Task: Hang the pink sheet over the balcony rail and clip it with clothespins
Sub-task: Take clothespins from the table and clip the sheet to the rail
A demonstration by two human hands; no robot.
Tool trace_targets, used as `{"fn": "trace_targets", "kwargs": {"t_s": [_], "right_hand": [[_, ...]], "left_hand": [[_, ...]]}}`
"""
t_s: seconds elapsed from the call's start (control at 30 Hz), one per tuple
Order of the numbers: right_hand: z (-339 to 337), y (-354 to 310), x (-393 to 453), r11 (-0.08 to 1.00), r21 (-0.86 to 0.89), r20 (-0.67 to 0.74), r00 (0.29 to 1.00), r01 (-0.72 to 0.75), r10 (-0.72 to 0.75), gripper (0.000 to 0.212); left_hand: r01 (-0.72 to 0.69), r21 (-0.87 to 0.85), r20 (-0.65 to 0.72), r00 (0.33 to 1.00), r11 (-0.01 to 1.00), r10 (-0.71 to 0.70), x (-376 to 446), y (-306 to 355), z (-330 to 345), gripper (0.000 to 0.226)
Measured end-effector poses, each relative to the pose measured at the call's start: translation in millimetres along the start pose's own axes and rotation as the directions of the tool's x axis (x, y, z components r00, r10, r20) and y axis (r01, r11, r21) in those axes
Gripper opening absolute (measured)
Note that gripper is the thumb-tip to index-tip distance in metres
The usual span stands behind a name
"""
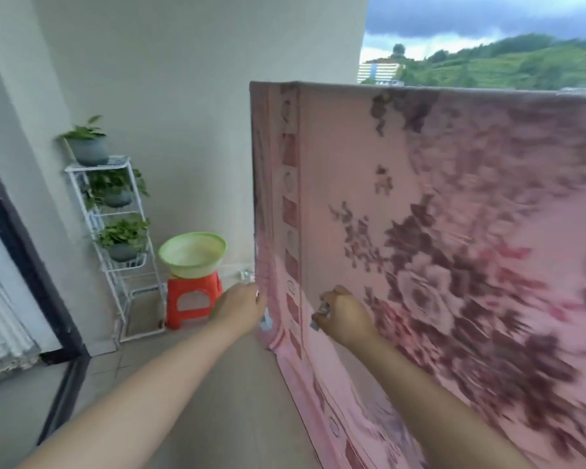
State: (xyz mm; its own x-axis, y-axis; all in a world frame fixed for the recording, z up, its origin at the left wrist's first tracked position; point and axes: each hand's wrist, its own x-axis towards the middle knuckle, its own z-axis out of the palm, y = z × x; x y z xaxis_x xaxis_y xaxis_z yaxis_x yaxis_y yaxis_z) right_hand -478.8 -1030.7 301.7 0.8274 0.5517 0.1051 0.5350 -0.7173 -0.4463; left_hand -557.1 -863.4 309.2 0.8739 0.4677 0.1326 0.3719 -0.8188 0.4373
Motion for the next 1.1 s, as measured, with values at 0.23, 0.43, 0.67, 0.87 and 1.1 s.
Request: {"fn": "trace_targets", "kwargs": {"t_s": [0.23, 0.43, 0.67, 0.87, 1.1], "right_hand": [[38.1, -74.8, 237.8, 0.992, 0.122, -0.142, 0.990, 0.022, -0.004, 0.027], [44.3, -105.1, 402.3, 0.976, 0.217, -0.212, 0.977, 0.033, 0.014, 0.027], [90.8, -78.6, 615.6, 0.989, 0.140, -0.156, 0.988, 0.039, -0.017, 0.018], [111.8, -70.8, 770.4, 0.994, 0.090, -0.082, 0.994, -0.062, 0.069, 0.024], [139.7, -68.6, 892.6, 0.989, 0.048, -0.153, 0.978, -0.139, 0.144, 0.015]], "left_hand": [[0.041, -0.212, -0.070, 0.996, 0.976, -0.057, 225.5, -100.0, -47.1, 0.020], [0.091, -0.270, -0.068, 0.991, 0.959, -0.113, 414.8, -153.1, -70.3, 0.022], [-0.016, -0.195, 0.024, 0.999, 0.981, 0.022, 628.2, -200.0, -29.6, 0.021], [-0.101, -0.110, 0.157, 0.981, 0.989, 0.118, 776.3, -223.4, -13.3, 0.026], [-0.227, -0.103, 0.268, 0.931, 0.968, 0.247, 920.7, -247.9, 8.7, 0.027]]}}
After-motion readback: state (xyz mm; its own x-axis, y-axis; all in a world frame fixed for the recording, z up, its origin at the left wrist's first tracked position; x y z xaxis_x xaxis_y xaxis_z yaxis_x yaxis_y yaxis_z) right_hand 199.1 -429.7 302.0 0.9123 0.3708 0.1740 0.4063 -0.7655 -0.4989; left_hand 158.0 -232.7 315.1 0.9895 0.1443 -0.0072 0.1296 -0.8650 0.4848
